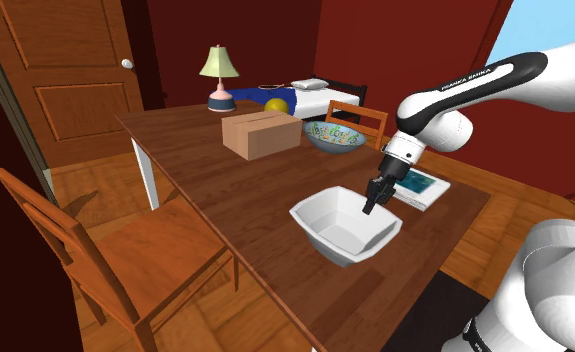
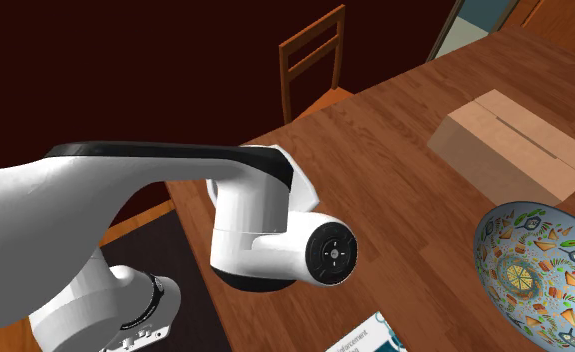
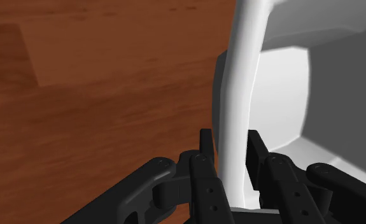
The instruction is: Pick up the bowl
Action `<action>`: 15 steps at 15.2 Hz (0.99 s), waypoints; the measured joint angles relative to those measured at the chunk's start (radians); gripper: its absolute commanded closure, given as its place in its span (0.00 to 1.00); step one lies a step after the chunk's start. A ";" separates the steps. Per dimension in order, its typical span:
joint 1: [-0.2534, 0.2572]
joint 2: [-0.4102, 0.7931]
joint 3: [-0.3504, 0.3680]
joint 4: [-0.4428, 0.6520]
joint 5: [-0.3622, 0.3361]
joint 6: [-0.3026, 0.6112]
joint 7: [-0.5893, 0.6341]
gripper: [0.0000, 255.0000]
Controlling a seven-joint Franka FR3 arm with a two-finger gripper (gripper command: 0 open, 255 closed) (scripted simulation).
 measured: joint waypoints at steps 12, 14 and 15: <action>-0.012 -0.035 0.015 0.024 -0.023 -0.050 0.037 1.00; -0.017 -0.056 0.025 0.036 -0.033 -0.077 0.059 1.00; -0.019 -0.061 0.027 0.045 -0.037 -0.089 0.065 1.00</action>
